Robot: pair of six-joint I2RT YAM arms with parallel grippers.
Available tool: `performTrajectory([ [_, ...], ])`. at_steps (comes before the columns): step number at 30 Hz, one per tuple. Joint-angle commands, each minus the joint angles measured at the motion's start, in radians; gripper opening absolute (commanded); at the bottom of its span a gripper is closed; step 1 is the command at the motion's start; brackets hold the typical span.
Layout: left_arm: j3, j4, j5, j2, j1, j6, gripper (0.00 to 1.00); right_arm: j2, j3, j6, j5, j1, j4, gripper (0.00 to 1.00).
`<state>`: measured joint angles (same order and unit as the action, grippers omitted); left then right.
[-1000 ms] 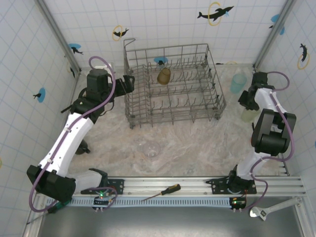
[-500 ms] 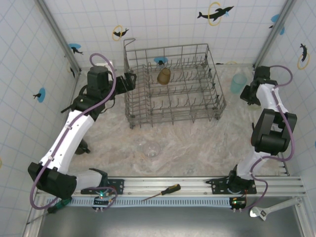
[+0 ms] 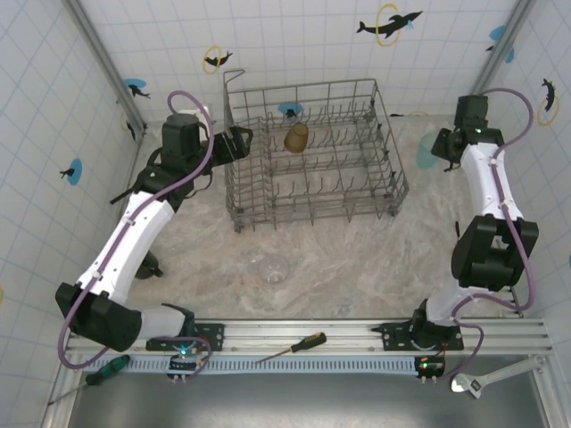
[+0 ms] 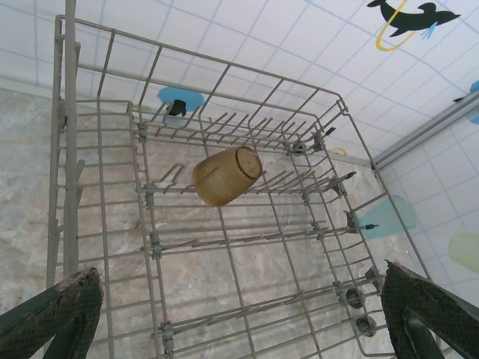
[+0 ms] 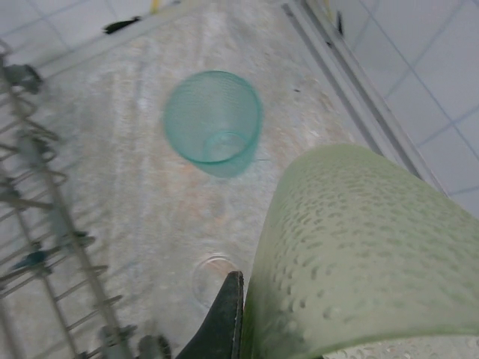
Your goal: Load the cups into the dish rack
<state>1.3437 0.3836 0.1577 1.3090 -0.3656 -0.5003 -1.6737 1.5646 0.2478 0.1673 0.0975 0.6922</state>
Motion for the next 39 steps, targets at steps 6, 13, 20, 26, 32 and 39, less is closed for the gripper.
performTrajectory([
  [6,0.032,-0.042,0.042,0.022,0.000,-0.023,0.98,0.123,0.056,0.016,-0.067,-0.139,-0.114,0.00],
  [13,0.045,-0.075,0.093,0.054,0.000,-0.051,0.98,0.153,0.030,0.104,-0.255,-0.194,-0.251,0.00],
  [20,0.078,-0.108,0.130,0.110,0.000,-0.079,0.97,0.153,-0.100,0.229,-0.513,-0.220,-0.486,0.00],
  [26,0.135,-0.136,0.168,0.171,-0.001,-0.101,0.98,0.147,-0.249,0.375,-0.708,-0.227,-0.760,0.00],
  [32,0.150,-0.200,0.210,0.215,-0.001,-0.159,0.98,0.128,-0.340,0.477,-0.801,-0.255,-1.018,0.00],
  [39,0.142,-0.297,0.235,0.264,-0.010,-0.244,0.98,0.081,-0.425,0.658,-0.912,-0.279,-1.365,0.00],
])
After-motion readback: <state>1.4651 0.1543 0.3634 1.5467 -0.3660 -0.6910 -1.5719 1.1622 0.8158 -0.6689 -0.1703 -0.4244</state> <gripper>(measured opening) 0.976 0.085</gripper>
